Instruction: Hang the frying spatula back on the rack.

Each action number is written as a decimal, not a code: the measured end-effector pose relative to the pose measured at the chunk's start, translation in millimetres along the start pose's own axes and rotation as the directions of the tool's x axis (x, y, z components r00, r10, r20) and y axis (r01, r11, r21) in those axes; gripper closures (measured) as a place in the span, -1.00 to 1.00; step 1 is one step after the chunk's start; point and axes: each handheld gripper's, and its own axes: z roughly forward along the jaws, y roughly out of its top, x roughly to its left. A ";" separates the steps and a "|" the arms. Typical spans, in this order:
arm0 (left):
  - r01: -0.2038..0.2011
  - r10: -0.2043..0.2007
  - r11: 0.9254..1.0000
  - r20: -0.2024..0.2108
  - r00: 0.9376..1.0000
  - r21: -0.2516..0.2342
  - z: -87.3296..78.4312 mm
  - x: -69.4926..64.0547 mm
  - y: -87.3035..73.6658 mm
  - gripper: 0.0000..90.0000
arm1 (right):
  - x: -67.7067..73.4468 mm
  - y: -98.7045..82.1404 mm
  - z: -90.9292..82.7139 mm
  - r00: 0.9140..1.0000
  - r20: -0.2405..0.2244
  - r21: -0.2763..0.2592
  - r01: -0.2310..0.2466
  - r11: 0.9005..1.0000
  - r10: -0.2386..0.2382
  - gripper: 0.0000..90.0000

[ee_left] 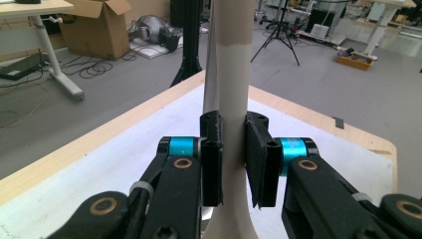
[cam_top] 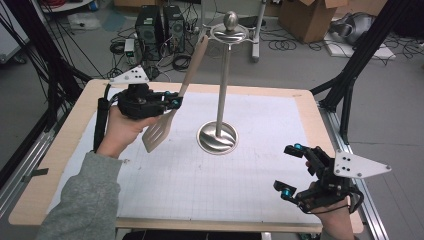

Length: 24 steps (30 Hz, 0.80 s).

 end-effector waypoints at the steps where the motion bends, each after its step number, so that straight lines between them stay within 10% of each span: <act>1: 0.002 -0.002 1.000 0.000 1.000 -0.002 1.3 -0.4 -0.3 0.73 | -0.1 0.1 -0.1 1.000 0.000 0.002 0.000 1.000 0.000 -0.91; 24: -0.007 0.008 1.000 -0.036 0.999 0.027 31.2 -3.4 -0.2 0.73 | -3.3 -1.7 -3.2 1.000 0.001 -0.007 -0.006 1.000 0.006 -0.91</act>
